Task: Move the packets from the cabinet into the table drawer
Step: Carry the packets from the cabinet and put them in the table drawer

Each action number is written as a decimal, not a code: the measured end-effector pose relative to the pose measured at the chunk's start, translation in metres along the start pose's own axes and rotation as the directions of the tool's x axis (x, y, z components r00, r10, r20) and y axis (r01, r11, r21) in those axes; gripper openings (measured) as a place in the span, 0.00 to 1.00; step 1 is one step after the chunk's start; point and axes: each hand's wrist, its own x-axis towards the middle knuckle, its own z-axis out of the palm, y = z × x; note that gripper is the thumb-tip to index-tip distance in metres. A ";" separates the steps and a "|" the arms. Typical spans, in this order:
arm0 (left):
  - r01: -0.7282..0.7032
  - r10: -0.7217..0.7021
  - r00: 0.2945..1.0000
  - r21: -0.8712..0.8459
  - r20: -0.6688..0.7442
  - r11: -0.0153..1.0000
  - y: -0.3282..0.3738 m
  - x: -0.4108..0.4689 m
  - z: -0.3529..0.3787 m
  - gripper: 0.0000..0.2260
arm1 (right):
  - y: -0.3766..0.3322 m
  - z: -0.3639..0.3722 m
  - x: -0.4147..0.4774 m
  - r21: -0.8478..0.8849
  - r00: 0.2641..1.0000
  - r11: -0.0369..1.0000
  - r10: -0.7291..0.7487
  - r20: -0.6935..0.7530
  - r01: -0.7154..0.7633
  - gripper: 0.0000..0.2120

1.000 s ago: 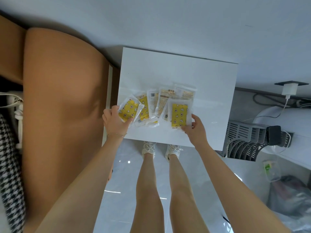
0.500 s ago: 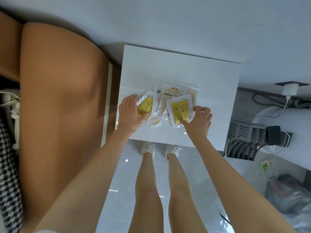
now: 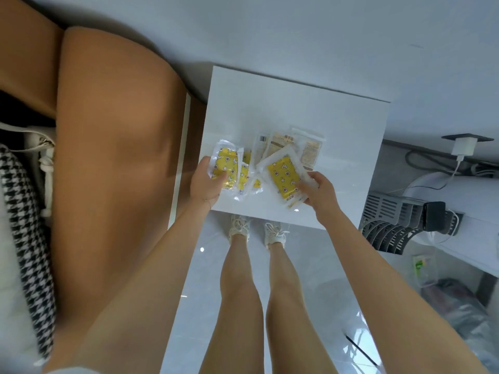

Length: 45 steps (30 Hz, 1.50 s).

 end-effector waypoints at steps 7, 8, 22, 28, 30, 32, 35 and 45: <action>0.088 -0.118 0.992 -0.455 -0.037 0.886 0.013 -0.048 -0.032 0.14 | -0.022 0.003 -0.048 0.240 0.994 0.969 0.026 0.109 -0.051 0.11; 0.106 -0.142 0.989 -0.522 -0.029 0.846 0.015 -0.058 -0.037 0.15 | -0.026 0.004 -0.058 0.234 0.992 0.972 0.008 0.125 -0.037 0.12; -0.108 -0.312 0.896 -0.837 -0.315 0.536 -0.011 -0.252 -0.130 0.14 | -0.068 0.078 -0.208 -0.062 0.875 0.967 -0.194 0.443 0.246 0.17; -0.239 -0.464 0.784 -0.890 -0.413 0.388 -0.068 -0.337 -0.185 0.15 | -0.040 0.146 -0.287 -0.246 0.765 0.902 -0.130 0.630 0.356 0.20; -0.277 -0.509 0.742 -0.891 -0.435 0.359 -0.095 -0.364 -0.206 0.15 | -0.022 0.172 -0.316 -0.289 0.733 0.881 -0.091 0.674 0.375 0.21; -0.334 -0.544 0.701 -0.886 -0.461 0.321 -0.129 -0.394 -0.230 0.16 | 0.004 0.202 -0.343 -0.322 0.705 0.864 -0.053 0.707 0.387 0.20; -0.393 -0.570 0.646 -0.862 -0.507 0.320 -0.178 -0.433 -0.258 0.16 | 0.042 0.244 -0.380 -0.364 0.671 0.831 -0.015 0.741 0.421 0.19; -0.422 -0.709 0.514 -0.862 -0.484 0.282 -0.360 -0.587 -0.332 0.14 | 0.213 0.375 -0.513 -0.469 0.617 0.804 0.169 0.768 0.365 0.17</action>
